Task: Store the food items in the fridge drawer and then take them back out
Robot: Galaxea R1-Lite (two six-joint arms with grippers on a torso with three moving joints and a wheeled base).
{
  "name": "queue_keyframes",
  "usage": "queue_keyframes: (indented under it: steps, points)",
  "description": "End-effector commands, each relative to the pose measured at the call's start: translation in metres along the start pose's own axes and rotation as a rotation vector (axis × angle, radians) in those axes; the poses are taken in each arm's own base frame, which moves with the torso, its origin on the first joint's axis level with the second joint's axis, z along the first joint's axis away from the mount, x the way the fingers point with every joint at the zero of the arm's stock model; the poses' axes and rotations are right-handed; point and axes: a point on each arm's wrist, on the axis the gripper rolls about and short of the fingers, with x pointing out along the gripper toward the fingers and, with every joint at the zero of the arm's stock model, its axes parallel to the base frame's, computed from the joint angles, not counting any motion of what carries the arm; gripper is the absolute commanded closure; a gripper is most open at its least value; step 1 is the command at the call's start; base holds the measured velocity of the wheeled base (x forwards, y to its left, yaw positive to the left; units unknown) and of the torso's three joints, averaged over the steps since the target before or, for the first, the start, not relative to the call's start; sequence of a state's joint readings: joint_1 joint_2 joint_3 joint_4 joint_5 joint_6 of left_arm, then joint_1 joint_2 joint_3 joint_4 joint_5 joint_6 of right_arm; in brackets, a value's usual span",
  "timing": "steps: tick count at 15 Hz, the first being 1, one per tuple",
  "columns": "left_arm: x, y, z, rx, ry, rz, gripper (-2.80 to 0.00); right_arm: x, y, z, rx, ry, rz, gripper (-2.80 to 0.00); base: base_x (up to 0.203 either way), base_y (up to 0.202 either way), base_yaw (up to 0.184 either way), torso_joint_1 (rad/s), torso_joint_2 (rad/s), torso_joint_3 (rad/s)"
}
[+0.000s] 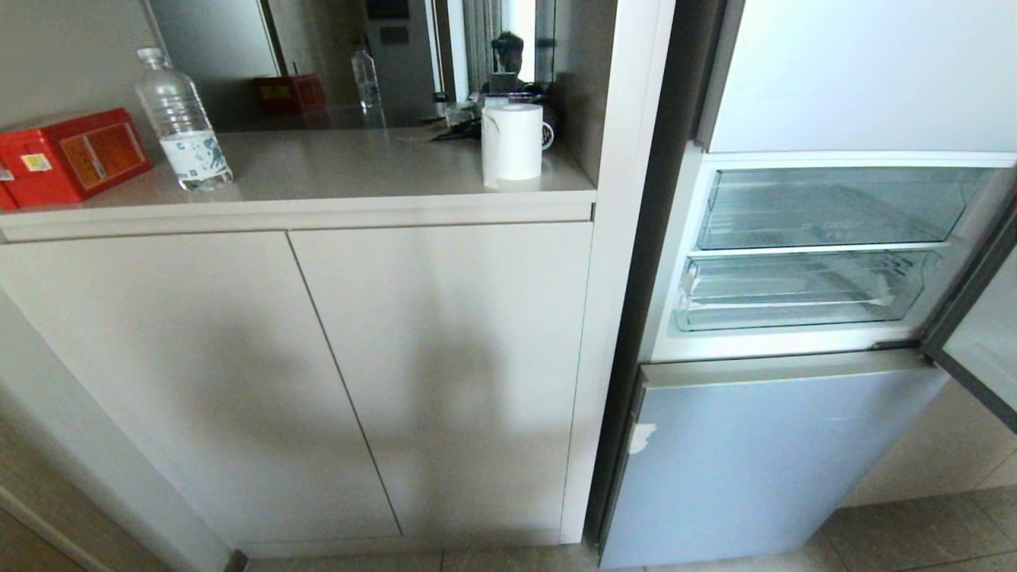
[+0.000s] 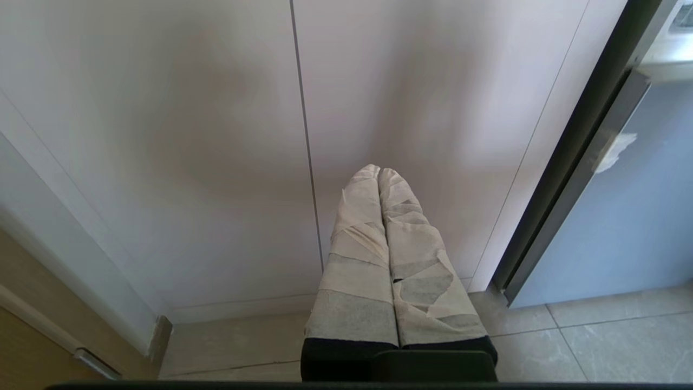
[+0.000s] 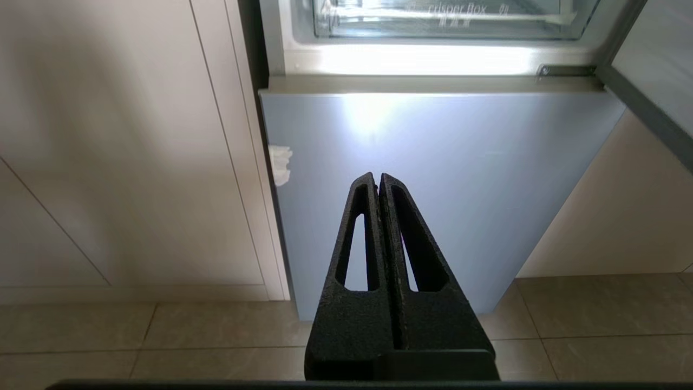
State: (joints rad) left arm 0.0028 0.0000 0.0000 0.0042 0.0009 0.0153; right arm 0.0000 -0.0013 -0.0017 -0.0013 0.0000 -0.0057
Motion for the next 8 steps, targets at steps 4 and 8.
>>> queue_keyframes:
  steps: [4,8]
  points:
    - [0.0002,0.0,0.0,0.0,0.004,0.001,0.0,0.0001,0.0,0.0,-0.003,0.001,0.0,0.0,0.0,0.0,0.0,-0.204,0.44,0.234]
    - [0.0001,0.0,0.0001,0.0,0.001,0.001,0.0,-0.0001,0.0,0.0,-0.019,0.003,0.0,0.0,0.0,0.0,0.0,-0.058,0.13,0.065]
